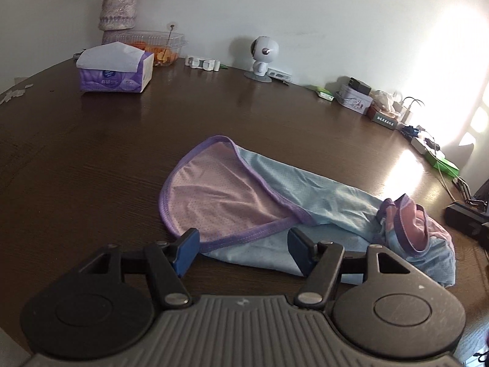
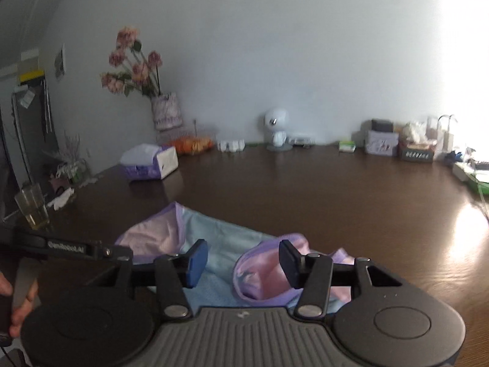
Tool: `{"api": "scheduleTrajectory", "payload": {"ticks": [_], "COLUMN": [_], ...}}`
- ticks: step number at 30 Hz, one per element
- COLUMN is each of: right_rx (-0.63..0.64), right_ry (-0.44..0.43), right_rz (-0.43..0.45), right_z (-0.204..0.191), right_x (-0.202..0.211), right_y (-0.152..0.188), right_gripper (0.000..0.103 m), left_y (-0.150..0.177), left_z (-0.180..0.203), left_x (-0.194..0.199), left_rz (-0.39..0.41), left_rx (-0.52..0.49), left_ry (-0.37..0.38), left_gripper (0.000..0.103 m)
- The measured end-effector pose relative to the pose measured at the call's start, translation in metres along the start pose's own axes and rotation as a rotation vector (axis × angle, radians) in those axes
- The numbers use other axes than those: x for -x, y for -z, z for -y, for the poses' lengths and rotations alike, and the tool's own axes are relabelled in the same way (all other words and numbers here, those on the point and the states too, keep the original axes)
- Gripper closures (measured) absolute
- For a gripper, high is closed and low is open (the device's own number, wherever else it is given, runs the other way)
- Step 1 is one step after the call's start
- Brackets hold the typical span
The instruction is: Fold clothes
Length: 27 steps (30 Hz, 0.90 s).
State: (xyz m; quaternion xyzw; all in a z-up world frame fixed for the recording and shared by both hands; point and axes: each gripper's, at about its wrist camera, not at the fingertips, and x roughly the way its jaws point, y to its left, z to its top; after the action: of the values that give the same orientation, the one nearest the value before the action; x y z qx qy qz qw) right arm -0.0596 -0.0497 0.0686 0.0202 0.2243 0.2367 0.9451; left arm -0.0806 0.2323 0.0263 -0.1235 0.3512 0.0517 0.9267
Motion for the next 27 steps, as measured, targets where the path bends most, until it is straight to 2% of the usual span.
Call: {"api": "scheduleTrajectory", "payload": {"ticks": [1, 2, 5, 9, 11, 13, 14, 15, 19, 21, 23, 24, 27], "right_rx": [-0.003, -0.010, -0.033, 0.097, 0.165, 0.215, 0.265, 0.318, 0.515, 0.565, 0.592, 0.605, 0.642], "right_ry": [0.005, 0.027, 0.055, -0.067, -0.131, -0.200, -0.251, -0.304, -0.560, -0.578, -0.605, -0.620, -0.675], "right_rz": [0.036, 0.013, -0.104, -0.335, -0.350, -0.334, -0.341, -0.349, -0.450, -0.518, -0.549, -0.564, -0.591], "right_z": [0.009, 0.020, 0.051, 0.044, 0.044, 0.051, 0.050, 0.049, 0.011, -0.015, -0.032, -0.041, -0.057], "right_x": [0.014, 0.016, -0.001, -0.043, -0.044, -0.046, -0.061, -0.077, -0.199, -0.256, -0.284, -0.298, -0.309], "right_y": [-0.004, -0.007, -0.006, 0.009, -0.014, -0.049, -0.067, -0.085, -0.117, -0.117, -0.113, -0.111, -0.102], "right_gripper": [0.054, 0.055, 0.074, 0.077, 0.080, 0.073, 0.057, 0.050, 0.056, 0.066, 0.071, 0.071, 0.071], "left_y": [0.000, 0.000, 0.002, 0.005, 0.009, 0.010, 0.011, 0.012, 0.014, 0.014, 0.014, 0.013, 0.008], "left_z": [-0.001, -0.002, -0.007, -0.006, -0.003, 0.003, 0.007, 0.010, 0.023, 0.025, 0.025, 0.024, 0.018], "left_x": [-0.002, -0.004, -0.007, -0.006, -0.007, -0.010, -0.012, -0.013, -0.018, -0.019, -0.018, -0.019, -0.020], "left_rz": [-0.007, -0.013, -0.026, -0.019, -0.008, 0.005, 0.009, 0.012, 0.010, 0.010, 0.014, 0.015, 0.009], "left_rx": [0.005, 0.014, 0.068, 0.108, 0.122, 0.098, 0.083, 0.068, -0.004, -0.024, -0.013, -0.010, 0.005], "left_ry": [-0.017, -0.032, -0.048, -0.088, -0.102, -0.135, -0.156, -0.175, -0.250, -0.262, -0.270, -0.271, -0.268], "left_gripper": [0.038, 0.038, 0.038, 0.034, 0.028, 0.029, 0.029, 0.031, 0.042, 0.052, 0.065, 0.066, 0.084]}}
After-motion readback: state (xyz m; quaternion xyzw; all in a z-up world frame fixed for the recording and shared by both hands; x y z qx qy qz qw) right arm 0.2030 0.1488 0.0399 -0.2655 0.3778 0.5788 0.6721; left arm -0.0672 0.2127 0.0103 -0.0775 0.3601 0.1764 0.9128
